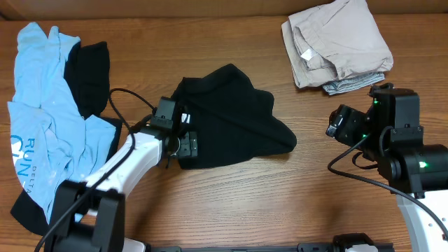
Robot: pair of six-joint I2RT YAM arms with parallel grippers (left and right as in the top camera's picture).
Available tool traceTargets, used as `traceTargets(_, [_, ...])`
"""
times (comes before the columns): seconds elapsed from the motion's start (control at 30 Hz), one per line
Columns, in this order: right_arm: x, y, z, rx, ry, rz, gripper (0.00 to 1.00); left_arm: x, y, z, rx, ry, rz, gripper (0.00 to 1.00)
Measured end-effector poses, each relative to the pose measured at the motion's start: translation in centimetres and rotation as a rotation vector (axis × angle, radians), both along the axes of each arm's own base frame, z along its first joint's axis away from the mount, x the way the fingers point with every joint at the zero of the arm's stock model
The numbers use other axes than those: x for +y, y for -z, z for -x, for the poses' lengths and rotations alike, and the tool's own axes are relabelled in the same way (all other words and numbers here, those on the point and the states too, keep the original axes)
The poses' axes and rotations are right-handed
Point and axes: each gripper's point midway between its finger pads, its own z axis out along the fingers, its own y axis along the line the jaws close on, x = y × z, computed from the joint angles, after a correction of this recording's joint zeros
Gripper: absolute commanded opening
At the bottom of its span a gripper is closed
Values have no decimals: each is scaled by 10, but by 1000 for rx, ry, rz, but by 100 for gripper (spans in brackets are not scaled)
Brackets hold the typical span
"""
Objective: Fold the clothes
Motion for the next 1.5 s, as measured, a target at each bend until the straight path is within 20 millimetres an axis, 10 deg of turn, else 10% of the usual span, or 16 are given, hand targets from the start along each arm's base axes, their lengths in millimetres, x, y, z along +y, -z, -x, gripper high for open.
traceTargets(0.23, [0,0,0,0,0,0,82,-2,15,-4,12,0,0,70])
traceTargets(0.43, [0,0,0,-1,0,1,82,-5,14,0,46,-1,19,7])
traceTargets(0.6, [0,0,0,-2,0,0,82,-9,-15,-8,74,12,15,4])
traceTargets(0.97, [6,4,0,20,-25,-23,81,-22,-166,-52,-51,103,24,4])
traceTargets(1.5, [97,32,-41,57,-342,-179,78,-30,-417,-61,-643,160,163,4])
